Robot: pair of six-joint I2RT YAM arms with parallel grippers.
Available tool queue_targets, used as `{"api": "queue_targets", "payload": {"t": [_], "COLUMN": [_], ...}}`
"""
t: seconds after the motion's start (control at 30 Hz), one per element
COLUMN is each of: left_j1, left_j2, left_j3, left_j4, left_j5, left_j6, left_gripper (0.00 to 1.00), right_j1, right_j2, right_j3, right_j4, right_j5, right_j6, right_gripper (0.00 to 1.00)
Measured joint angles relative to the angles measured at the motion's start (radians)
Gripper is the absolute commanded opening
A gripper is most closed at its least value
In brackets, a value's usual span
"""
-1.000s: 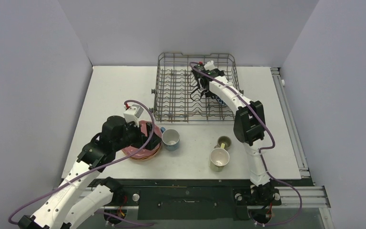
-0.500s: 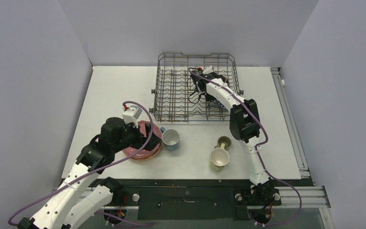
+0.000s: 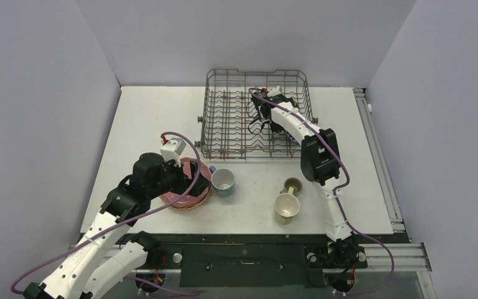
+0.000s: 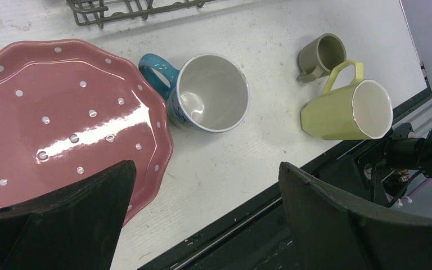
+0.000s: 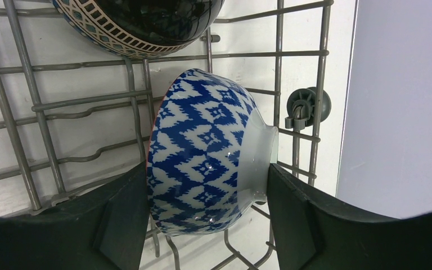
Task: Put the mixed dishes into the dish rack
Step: Turn the bowl upside down on the dish rack.
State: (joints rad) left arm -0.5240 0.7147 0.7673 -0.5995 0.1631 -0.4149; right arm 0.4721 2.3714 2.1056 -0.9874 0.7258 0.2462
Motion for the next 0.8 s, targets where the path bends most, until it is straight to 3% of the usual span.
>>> {"api": "queue_targets", "payload": {"t": [0.3, 0.63, 0.8], "left_j1": [0.0, 0.0, 0.0], "left_j2": [0.016, 0.035, 0.036], "left_j3": [0.0, 0.0, 0.0], "left_j4": [-0.001, -0.001, -0.002], "left_j5": [0.0, 0.001, 0.0], "left_j6": [0.0, 0.0, 0.0], "left_gripper": [0.96, 0.96, 0.96], "right_j1": [0.001, 0.001, 0.001], "right_j2": [0.0, 0.0, 0.0], "right_j3": [-0.026, -0.038, -0.048], "right_j4": [0.023, 0.031, 0.041], "right_j5": [0.005, 0.018, -0.003], "right_j6": [0.002, 0.006, 0.02], "right_gripper": [0.41, 0.79, 0.88]}}
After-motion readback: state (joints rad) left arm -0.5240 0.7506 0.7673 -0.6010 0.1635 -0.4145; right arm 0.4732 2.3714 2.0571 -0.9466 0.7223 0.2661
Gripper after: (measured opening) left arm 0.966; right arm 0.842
